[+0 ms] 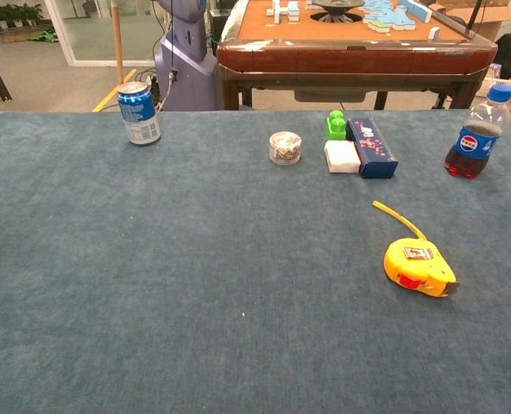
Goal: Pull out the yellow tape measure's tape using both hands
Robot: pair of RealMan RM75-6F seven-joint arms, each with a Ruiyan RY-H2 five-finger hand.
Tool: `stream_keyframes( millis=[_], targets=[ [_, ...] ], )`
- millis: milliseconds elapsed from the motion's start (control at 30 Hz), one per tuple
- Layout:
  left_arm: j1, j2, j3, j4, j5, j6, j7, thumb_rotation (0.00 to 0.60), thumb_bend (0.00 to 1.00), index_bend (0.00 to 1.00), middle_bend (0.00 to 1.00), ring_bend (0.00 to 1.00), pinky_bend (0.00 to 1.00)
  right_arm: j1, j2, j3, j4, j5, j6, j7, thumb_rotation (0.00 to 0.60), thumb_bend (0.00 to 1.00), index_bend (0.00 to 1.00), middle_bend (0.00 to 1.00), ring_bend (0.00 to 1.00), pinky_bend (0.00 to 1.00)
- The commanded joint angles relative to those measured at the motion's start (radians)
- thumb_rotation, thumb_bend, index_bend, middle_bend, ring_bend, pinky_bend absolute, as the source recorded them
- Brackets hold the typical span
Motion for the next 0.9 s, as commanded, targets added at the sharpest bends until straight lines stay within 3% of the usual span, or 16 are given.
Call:
stream_keyframes(
  millis=[33,533,733,900],
  targets=[
    [0.0,0.0,-0.001,0.001,0.0,0.0,-0.001,0.6,0.21,0.23,0.07,0.01,0.0,0.005,-0.002,0.001,-0.001,0.0,-0.007,-0.003,0.6,0.25,0.44,0.4,0.37,0.38],
    [0.012,0.005,0.004,0.0,0.008,0.014,-0.009,0.6,0.21,0.23,0.07,0.01,0.0,0.064,-0.027,0.022,0.04,0.03,-0.092,-0.048,0.6,0.26,0.41,0.4,0.37,0.38],
    [0.018,0.003,0.008,-0.002,0.011,0.019,-0.008,0.6,0.21,0.23,0.07,0.01,0.0,0.134,-0.051,0.037,0.072,0.083,-0.206,-0.154,0.6,0.25,0.29,0.35,0.34,0.37],
    [0.022,0.006,0.007,-0.006,0.008,0.023,-0.005,0.6,0.21,0.23,0.07,0.01,0.0,0.188,-0.102,0.05,0.109,0.114,-0.268,-0.247,0.6,0.22,0.2,0.25,0.23,0.29]
  ],
)
